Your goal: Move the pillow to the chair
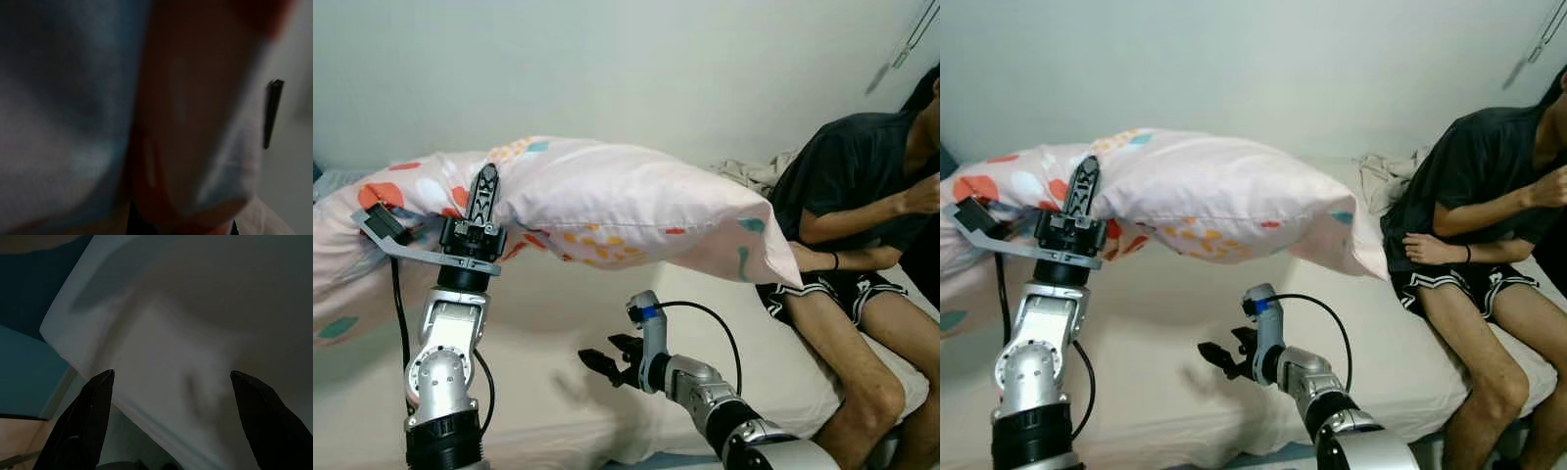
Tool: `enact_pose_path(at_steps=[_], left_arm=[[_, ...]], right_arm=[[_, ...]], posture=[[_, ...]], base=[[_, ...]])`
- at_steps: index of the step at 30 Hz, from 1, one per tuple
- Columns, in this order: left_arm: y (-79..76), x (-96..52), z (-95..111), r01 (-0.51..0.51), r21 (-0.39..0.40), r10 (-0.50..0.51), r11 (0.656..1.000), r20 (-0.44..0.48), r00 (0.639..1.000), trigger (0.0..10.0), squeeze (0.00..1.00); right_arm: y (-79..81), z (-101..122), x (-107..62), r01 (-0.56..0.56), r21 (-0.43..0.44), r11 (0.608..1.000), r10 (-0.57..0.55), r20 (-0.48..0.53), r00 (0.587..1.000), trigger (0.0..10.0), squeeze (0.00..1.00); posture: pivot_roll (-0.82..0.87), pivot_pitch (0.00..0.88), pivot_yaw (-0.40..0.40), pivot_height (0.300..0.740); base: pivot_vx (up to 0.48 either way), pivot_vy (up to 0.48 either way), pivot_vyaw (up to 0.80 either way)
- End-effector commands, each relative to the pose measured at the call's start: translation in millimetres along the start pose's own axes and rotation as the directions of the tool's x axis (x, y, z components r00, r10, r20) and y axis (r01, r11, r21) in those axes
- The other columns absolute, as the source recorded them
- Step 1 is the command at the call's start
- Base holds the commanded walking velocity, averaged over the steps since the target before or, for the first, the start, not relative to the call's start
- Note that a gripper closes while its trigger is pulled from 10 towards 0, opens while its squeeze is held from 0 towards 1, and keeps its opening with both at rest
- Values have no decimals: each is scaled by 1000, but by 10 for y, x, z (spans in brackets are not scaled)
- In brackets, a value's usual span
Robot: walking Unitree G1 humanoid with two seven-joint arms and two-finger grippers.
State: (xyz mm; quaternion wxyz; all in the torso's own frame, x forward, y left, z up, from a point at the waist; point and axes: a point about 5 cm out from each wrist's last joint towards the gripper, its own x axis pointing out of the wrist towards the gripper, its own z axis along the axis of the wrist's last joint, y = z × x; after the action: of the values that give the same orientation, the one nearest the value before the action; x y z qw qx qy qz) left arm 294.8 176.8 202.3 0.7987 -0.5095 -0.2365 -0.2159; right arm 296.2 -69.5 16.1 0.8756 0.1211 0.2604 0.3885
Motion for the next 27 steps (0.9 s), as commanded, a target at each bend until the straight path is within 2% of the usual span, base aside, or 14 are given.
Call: enact_pose_path(at_steps=[1,3,10,18,22,24,27], left_arm=[[-81,48,-3,44,26,-44,999,-16,999,10000,0],[-80,54,-14,38,32,-38,999,-18,999,10000,0],[-65,64,-87,31,14,-31,999,-17,999,10000,0],[-50,50,-211,21,14,-20,1000,-66,998,10000,0],[18,17,-262,-12,43,17,999,-98,995,10000,0],[65,-15,-287,-33,59,39,998,-112,993,10000,0],[210,-121,-317,-96,94,108,991,-135,985,10000,0]], right_arm=[[1,-83,-15,6,2,1000,-5,-26,1000,10000,0],[3,-85,-14,6,0,1000,-6,-27,1000,10000,0],[6,-67,-19,-14,2,1000,14,-9,1000,10000,0],[0,-52,-27,-24,18,1000,24,3,1000,10000,0],[-49,-79,-43,52,14,999,-52,-9,999,10000,0],[-71,-134,-59,81,7,997,-81,-48,996,10000,0],[-114,-209,-97,131,12,991,-129,-86,988,10000,0]], posture=[[-49,70,-74,705],[-49,70,-74,705],[-52,61,-70,705],[-52,54,-69,740],[-49,55,-68,740],[-47,56,-69,740],[-46,58,-68,740]], base=[[-480,0,0],[-480,0,0],[0,0,0],[0,0,0],[0,0,0],[0,0,0],[0,0,-744]])
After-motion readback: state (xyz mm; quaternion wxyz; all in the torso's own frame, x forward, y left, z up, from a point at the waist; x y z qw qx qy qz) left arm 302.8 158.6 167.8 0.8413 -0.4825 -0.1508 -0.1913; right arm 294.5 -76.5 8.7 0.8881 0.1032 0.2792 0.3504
